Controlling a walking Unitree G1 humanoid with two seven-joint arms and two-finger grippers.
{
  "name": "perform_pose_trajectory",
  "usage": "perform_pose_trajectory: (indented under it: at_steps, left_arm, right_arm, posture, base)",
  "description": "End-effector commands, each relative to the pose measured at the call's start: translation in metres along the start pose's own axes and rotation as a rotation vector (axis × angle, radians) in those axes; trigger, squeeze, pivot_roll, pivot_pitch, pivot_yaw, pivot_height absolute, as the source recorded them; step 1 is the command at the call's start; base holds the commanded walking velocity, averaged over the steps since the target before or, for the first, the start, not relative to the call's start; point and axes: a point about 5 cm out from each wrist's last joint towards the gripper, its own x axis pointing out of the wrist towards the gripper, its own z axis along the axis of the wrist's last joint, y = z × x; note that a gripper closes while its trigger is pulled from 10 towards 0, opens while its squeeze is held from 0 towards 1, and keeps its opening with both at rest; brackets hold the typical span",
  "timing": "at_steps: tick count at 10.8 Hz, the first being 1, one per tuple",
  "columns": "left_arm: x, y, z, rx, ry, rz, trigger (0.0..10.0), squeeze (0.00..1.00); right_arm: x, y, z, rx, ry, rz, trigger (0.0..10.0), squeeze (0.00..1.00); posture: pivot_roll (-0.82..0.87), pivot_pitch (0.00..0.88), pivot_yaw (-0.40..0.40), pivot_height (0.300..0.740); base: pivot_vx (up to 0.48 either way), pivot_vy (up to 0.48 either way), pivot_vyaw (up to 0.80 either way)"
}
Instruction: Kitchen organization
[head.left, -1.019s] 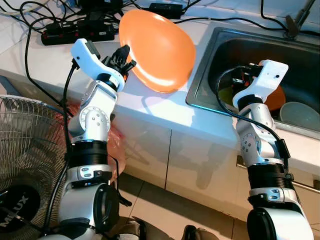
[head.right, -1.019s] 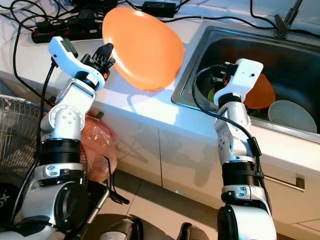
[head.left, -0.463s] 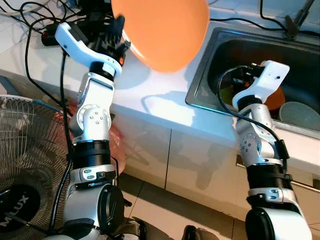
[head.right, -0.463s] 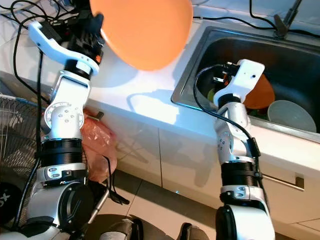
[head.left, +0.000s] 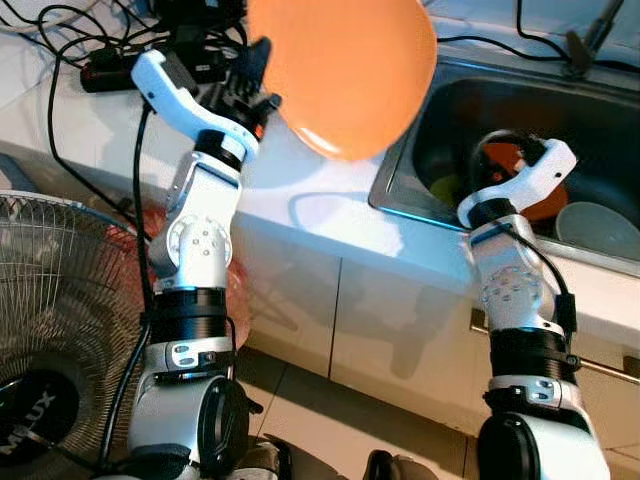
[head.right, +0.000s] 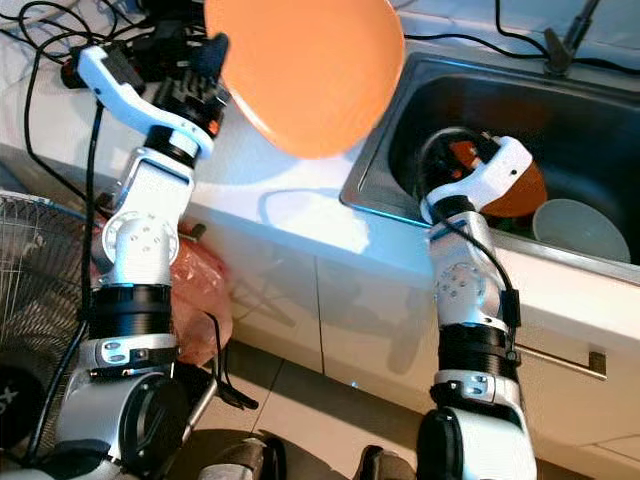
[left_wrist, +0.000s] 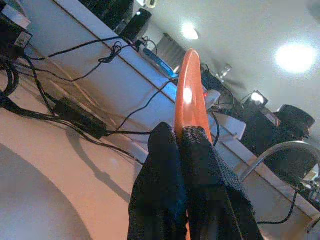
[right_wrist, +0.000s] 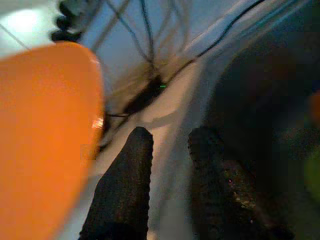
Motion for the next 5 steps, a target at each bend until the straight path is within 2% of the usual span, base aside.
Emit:
perform_pose_trajectory:
  at_steps: [1,2,5]
  left_arm:
    - [0.0022,-0.0092,0.0081,0.014,-0.03,-0.059,10.0,0.0]
    - [0.0028,-0.0097,0.0054,0.014,-0.016,-0.069,10.0,0.0]
    - [0.0038,-0.0114,-0.0002,0.0,0.0,-0.092,10.0,0.0]
  right_arm:
    - [0.002,0.0096,0.0064,0.055,-0.017,0.056,10.0,0.0]
    - [0.0007,0.0129,0.0062,0.117,-0.017,0.089,10.0,0.0]
    - [-0.002,0.0142,0.0055,0.183,0.003,0.129,10.0,0.0]
  posture:
    - [-0.01,0.13,0.054,0.74]
    - [-0.01,0.125,0.057,0.74]
    - [-0.02,0.118,0.058,0.74]
  base:
    - [0.0,0.0,0.0]
    - [0.0,0.0,0.0]
    - [0.0,0.0,0.0]
